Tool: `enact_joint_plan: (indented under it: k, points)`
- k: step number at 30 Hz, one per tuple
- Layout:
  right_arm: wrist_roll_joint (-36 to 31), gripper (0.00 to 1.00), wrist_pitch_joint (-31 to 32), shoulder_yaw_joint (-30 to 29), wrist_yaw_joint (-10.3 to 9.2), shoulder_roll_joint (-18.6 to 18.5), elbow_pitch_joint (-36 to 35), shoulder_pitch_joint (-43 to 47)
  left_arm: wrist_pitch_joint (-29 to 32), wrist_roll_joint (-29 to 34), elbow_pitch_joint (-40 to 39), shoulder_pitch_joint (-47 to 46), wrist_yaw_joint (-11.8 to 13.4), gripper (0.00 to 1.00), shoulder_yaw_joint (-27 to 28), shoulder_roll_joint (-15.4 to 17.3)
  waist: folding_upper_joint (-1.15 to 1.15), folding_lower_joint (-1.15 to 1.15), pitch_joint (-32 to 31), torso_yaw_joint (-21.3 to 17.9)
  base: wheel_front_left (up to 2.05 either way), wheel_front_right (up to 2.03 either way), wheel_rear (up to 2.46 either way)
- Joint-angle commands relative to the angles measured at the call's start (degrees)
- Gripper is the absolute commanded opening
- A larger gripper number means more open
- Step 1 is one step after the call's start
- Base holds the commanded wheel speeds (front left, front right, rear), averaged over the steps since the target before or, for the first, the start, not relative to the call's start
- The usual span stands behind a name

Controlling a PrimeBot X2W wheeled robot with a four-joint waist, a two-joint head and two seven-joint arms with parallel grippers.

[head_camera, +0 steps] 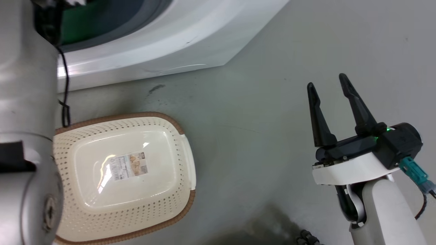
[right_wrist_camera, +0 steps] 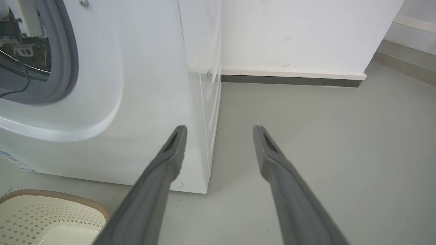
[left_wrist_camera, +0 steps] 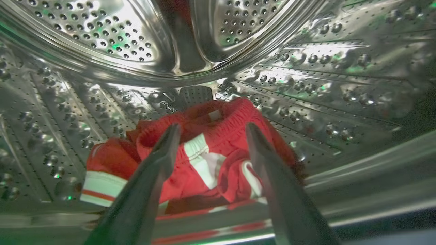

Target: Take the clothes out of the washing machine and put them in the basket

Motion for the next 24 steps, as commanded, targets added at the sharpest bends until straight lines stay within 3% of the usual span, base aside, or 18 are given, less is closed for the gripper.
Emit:
enact_joint_plan:
  k: [1, 9, 17, 18, 19, 20, 21, 24]
  points:
    - [0.53, 1.00, -0.24, 0.29, -0.04, 0.07, 0.23, -1.04, 1.21, -0.16, 0.98, -1.13, -0.24, 1.00, -0.12, 0.45, 0.00, -0.01, 0.67, -1.12, 0.00, 0.00, 0.00]
    - [3.49, 1.00, -0.28, 2.20, -0.04, 0.06, 0.43, -1.54, 14.82, -0.39, 9.32, -7.27, 0.01, 1.00, -0.69, 3.86, 0.00, -0.01, 2.03, -4.82, 0.00, 0.00, 0.00]
    - [5.76, 1.00, -0.28, 4.33, -0.04, 0.08, 0.76, -1.83, 23.18, -0.30, 12.89, -10.95, 1.89, 1.00, -1.31, 6.37, 0.00, -0.01, 3.27, -7.71, 0.00, 0.00, 0.00]
    - [6.04, 1.00, -0.28, 4.47, -0.04, 0.07, 0.77, -1.82, 23.97, -0.38, 13.19, -11.06, 2.10, 0.96, -1.33, 6.61, 0.00, -0.01, 3.29, -7.93, 0.00, 0.00, 0.00]
    - [6.46, 1.00, -0.28, 4.60, -0.04, 0.07, 0.84, -1.74, 24.46, -0.40, 13.37, -11.17, 2.43, 0.49, -1.40, 6.82, 0.00, -0.01, 3.28, -8.11, 0.00, 0.00, 0.00]
    - [6.59, 1.00, -0.29, 4.75, -0.04, 0.08, 0.88, -1.66, 24.67, -0.44, 13.43, -11.40, 2.69, 0.38, -1.44, 7.07, 0.00, -0.01, 3.29, -8.28, 0.00, 0.00, 0.00]
    - [6.85, 1.00, -0.28, 4.86, -0.04, 0.08, 0.92, -1.62, 24.84, -0.51, 13.45, -11.53, 2.84, 0.00, -1.49, 7.25, 0.00, -0.01, 3.30, -8.43, 0.00, 0.00, 0.00]
    - [7.20, 1.00, -0.28, 4.98, -0.03, 0.07, 1.12, -1.58, 23.94, -0.36, 13.18, -11.33, 3.23, 0.00, -1.80, 7.83, 0.00, -0.01, 3.14, -8.63, 0.00, 0.00, 0.00]
